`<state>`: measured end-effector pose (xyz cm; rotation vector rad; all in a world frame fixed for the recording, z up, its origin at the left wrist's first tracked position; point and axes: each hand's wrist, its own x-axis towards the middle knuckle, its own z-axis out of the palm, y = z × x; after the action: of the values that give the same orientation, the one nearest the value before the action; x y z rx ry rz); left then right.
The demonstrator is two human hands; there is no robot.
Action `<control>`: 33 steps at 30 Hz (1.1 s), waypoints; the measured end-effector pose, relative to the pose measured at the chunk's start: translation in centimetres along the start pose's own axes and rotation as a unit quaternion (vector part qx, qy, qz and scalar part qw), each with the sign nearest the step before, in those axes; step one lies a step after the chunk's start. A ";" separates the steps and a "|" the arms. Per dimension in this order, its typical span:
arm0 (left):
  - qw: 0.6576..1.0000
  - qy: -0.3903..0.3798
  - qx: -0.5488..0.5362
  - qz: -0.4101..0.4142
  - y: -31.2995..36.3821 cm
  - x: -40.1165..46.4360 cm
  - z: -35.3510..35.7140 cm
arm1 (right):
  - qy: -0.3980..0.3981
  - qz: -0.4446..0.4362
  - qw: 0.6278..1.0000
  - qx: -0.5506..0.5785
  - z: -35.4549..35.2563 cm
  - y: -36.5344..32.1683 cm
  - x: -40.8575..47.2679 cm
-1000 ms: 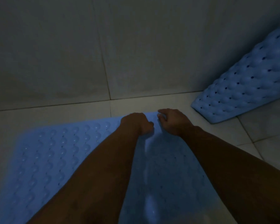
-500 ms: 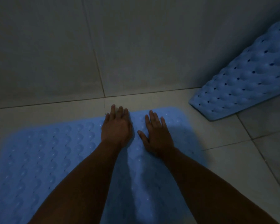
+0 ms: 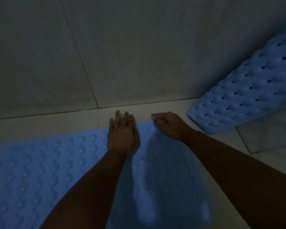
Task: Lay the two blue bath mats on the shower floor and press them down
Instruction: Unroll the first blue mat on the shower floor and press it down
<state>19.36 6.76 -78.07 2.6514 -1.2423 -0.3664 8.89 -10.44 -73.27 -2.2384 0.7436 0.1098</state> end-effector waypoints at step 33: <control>0.990 -0.116 -0.056 0.057 11.8 6.3 -0.7 | 0.013 -0.008 0.977 -0.213 -0.4 9.3 -5.5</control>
<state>14.86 -5.47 -75.08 2.4844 -1.3867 -0.7211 -0.76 -13.10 -77.27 -2.6561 0.7708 0.2527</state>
